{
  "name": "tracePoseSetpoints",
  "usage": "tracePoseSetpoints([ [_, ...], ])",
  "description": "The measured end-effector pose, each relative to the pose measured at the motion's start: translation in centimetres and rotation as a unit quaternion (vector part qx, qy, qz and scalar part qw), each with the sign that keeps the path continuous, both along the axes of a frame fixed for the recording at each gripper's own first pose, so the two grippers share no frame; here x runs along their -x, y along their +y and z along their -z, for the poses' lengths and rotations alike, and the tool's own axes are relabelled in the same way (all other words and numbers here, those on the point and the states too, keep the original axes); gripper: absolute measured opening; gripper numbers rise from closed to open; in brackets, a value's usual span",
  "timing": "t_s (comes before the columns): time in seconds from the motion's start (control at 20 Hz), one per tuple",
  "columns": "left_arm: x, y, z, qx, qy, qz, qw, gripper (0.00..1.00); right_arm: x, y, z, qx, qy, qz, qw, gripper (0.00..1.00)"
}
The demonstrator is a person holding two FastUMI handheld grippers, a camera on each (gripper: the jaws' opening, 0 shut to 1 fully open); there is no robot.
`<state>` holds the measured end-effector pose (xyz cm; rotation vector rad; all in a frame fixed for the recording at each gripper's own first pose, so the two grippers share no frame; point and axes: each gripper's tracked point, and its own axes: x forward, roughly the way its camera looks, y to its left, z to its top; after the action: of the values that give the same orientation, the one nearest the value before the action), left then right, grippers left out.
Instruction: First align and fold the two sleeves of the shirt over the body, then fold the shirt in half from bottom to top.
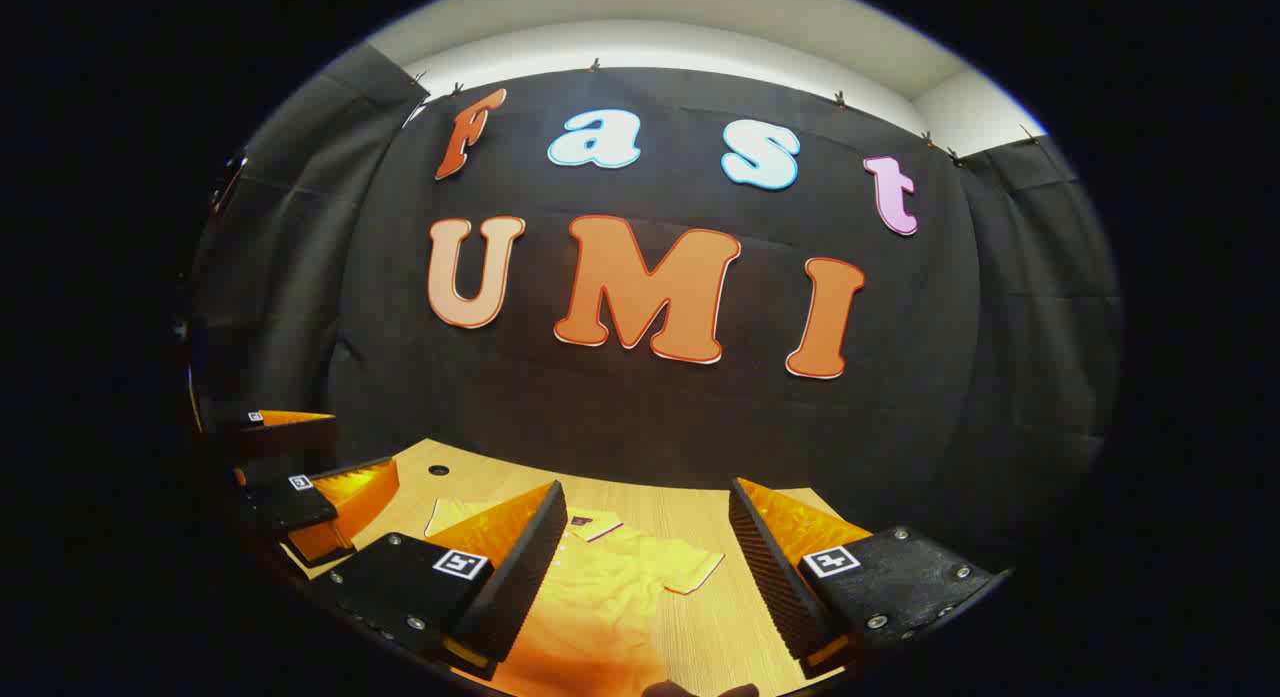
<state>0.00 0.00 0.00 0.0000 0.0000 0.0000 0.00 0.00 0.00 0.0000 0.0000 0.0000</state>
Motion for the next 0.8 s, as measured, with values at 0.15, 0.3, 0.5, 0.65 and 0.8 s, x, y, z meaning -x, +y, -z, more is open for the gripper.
tracePoseSetpoints([
  [0.15,0.4,0.4,-1.0,-0.009,-0.014,-0.007,1.000,0.98,-0.6,1.0,0.7,-0.009,0.010,-0.018,1.000,0.99],
  [0.3,0.0,1.2,-1.5,-0.012,-0.019,-0.025,0.999,0.98,-1.3,1.1,-0.2,-0.010,-0.007,-0.030,0.999,0.98],
  [0.5,-0.2,0.3,-0.9,-0.007,-0.013,-0.026,1.000,0.98,-2.1,0.9,0.1,-0.009,-0.006,-0.041,0.999,0.98],
  [0.65,-0.3,-0.5,-1.0,-0.008,-0.014,-0.027,0.999,0.98,-2.4,0.6,0.4,-0.009,-0.005,-0.048,0.999,0.98],
  [0.8,-0.3,-1.1,-1.0,-0.010,-0.013,-0.028,0.999,0.98,-2.6,0.0,0.9,-0.012,0.000,-0.049,0.999,0.98],
])
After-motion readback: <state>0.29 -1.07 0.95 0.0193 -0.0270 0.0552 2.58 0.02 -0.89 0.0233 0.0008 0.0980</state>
